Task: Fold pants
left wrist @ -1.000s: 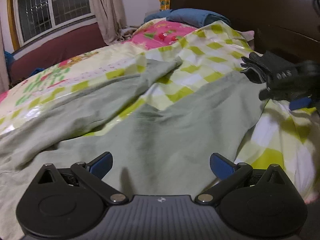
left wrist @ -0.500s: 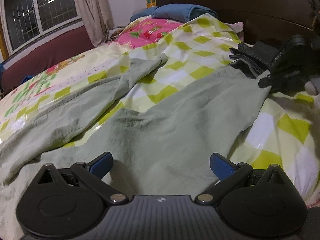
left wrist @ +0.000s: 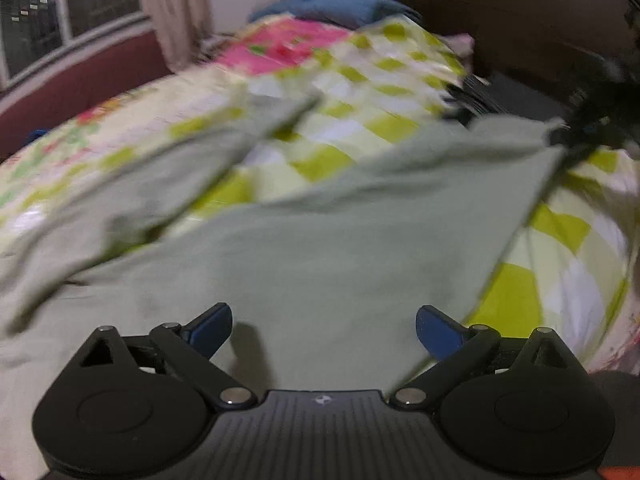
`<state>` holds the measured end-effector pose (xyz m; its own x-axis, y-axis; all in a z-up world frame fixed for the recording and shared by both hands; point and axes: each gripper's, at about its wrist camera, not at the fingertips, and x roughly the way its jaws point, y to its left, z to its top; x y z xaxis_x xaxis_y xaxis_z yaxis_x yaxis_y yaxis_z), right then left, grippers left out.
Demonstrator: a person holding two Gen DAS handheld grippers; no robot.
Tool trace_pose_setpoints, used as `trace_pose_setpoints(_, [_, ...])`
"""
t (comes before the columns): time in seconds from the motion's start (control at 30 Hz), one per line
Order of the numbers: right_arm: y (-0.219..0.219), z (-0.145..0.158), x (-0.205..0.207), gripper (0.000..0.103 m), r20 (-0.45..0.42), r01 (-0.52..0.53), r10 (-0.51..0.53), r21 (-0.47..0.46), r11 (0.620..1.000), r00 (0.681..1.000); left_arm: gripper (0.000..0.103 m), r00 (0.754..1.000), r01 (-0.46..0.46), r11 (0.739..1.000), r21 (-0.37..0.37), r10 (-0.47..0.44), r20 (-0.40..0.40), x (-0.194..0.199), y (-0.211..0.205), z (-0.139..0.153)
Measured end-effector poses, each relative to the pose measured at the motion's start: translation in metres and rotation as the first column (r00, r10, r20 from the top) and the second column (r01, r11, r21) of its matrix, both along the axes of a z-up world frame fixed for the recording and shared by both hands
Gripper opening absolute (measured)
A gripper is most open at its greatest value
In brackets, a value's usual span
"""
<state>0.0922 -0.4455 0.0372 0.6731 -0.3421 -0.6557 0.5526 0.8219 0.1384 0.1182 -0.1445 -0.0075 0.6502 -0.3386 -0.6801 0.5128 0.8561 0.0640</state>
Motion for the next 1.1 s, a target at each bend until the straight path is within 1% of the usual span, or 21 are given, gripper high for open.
trace_pose_setpoints(0.07, [0.022,0.011,-0.009,0.012,0.006,-0.025,0.025,-0.107,0.994,1.000,0.103,0.998,-0.051,0.999,-0.012,0.052,0.034,-0.004,0.031,0.013])
trace_pose_setpoints(0.13, [0.049,0.019,-0.014,0.012,0.019,-0.107,0.111,-0.148,0.983,0.994,0.103,0.990,-0.123,0.992,-0.008,0.123,0.072,-0.008,0.068,0.025])
trace_pose_setpoints(0.2, [0.091,0.025,-0.014,0.012,0.025,-0.261,0.266,-0.126,0.957,0.964,0.103,0.971,-0.218,0.976,0.010,0.216,0.099,-0.013,0.113,0.031])
trace_pose_setpoints(0.23, [0.113,0.025,-0.013,0.012,0.027,-0.339,0.343,-0.105,0.935,0.939,0.103,0.959,-0.266,0.963,0.026,0.262,0.103,-0.014,0.134,0.033])
trace_pose_setpoints(0.27, [0.138,0.024,-0.009,0.012,0.028,-0.424,0.427,-0.079,0.902,0.904,0.103,0.942,-0.325,0.944,0.048,0.318,0.110,-0.017,0.159,0.034])
trace_pose_setpoints(0.33, [0.193,0.019,-0.002,0.012,0.032,-0.594,0.594,-0.022,0.804,0.804,0.103,0.903,-0.422,0.903,0.079,0.411,0.126,-0.025,0.202,0.035])
trace_pose_setpoints(0.43, [0.283,0.003,0.006,0.017,0.005,-0.792,0.792,0.031,0.610,0.611,0.103,0.832,-0.553,0.825,0.116,0.540,0.128,-0.040,0.262,0.031])
trace_pose_setpoints(0.5, [0.337,-0.007,0.003,0.017,-0.017,-0.883,0.884,0.044,0.468,0.468,0.103,0.785,-0.619,0.775,0.126,0.609,0.110,-0.051,0.295,0.027])
trace_pose_setpoints(0.57, [0.386,-0.015,-0.004,0.017,-0.035,-0.948,0.949,0.040,0.315,0.313,0.103,0.752,-0.659,0.742,0.120,0.655,0.076,-0.059,0.321,0.022])
trace_pose_setpoints(0.63, [0.418,-0.021,-0.013,0.022,-0.052,-0.981,0.980,0.041,0.192,0.190,0.103,0.736,-0.676,0.729,0.108,0.676,0.048,-0.068,0.337,0.016])
trace_pose_setpoints(0.67, [0.432,-0.024,-0.018,0.030,-0.063,-0.990,0.989,0.039,0.135,0.133,0.103,0.734,-0.677,0.729,0.101,0.678,0.031,-0.071,0.340,0.013])
trace_pose_setpoints(0.7, [0.445,-0.028,-0.020,0.036,-0.077,-0.996,0.994,0.036,0.081,0.078,0.103,0.737,-0.674,0.732,0.095,0.676,0.019,-0.071,0.344,0.010])
trace_pose_setpoints(0.77, [0.468,-0.035,-0.027,0.038,-0.112,-1.000,0.994,0.007,-0.003,-0.004,0.103,0.756,-0.652,0.752,0.092,0.655,0.008,-0.070,0.342,0.003])
trace_pose_setpoints(0.8, [0.475,-0.038,-0.029,0.039,-0.134,-0.999,0.990,-0.016,-0.035,-0.032,0.103,0.769,-0.637,0.765,0.092,0.639,0.010,-0.069,0.341,0.000])
trace_pose_setpoints(0.83, [0.483,-0.041,-0.029,0.040,-0.160,-0.997,0.986,-0.046,-0.059,-0.051,0.103,0.778,-0.626,0.774,0.096,0.628,0.014,-0.068,0.339,-0.002])
trace_pose_setpoints(0.87, [0.491,-0.044,-0.028,0.040,-0.190,-0.994,0.980,-0.083,-0.075,-0.058,0.103,0.785,-0.617,0.780,0.105,0.619,0.020,-0.064,0.338,-0.004])
trace_pose_setpoints(0.9, [0.498,-0.048,-0.030,0.040,-0.218,-0.989,0.974,-0.116,-0.090,-0.063,0.095,0.788,-0.613,0.782,0.112,0.615,0.023,-0.062,0.338,-0.006])
trace_pose_setpoints(0.93, [0.505,-0.051,-0.028,0.040,-0.241,-0.986,0.969,-0.140,-0.096,-0.060,0.080,0.795,-0.604,0.790,0.106,0.607,0.014,-0.060,0.339,-0.007])
trace_pose_setpoints(0.97, [0.509,-0.054,-0.028,0.040,-0.263,-0.982,0.963,-0.156,-0.103,-0.059,0.074,0.802,-0.594,0.800,0.078,0.597,-0.010,-0.060,0.342,-0.006])
trace_pose_setpoints(1.03, [0.514,-0.057,-0.032,0.038,-0.291,-0.979,0.955,-0.170,-0.115,-0.062,0.059,0.800,-0.598,0.801,0.032,0.599,-0.038,-0.061,0.349,-0.004])
trace_pose_setpoints(1.1, [0.518,-0.060,-0.033,0.023,-0.289,-0.980,0.955,-0.161,-0.116,-0.065,0.054,0.801,-0.597,0.802,0.027,0.598,-0.041,-0.061,0.352,-0.003])
